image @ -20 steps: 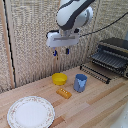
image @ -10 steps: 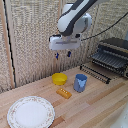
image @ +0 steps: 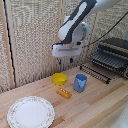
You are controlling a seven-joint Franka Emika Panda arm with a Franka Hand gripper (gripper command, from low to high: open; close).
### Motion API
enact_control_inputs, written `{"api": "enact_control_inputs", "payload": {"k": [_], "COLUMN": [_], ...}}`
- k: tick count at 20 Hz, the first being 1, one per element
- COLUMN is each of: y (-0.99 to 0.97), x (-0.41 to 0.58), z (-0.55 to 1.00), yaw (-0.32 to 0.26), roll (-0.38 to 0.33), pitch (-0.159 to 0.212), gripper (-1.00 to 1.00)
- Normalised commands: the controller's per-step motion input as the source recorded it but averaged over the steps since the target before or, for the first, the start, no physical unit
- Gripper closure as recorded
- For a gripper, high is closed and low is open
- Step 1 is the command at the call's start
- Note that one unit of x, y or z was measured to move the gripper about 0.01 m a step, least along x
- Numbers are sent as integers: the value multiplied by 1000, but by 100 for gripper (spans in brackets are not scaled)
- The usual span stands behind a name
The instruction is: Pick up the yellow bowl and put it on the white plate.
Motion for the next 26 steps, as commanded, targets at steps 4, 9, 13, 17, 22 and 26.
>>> {"api": "enact_control_inputs", "payload": {"k": [4,9,13,17,22,26], "y": [-188,-159,-81,-32,31,102], "x": [326,191,125,116,46,0], "z": [-284,-365,-426,-419,-257,-45], "yaw": [0,0,0,5,33,0], "roll": [-14,-51,-89,-79,-35,-23], "pitch": [90,68,31,2,-7,0], "gripper": [-100,-100,-100,-100,100,100]}}
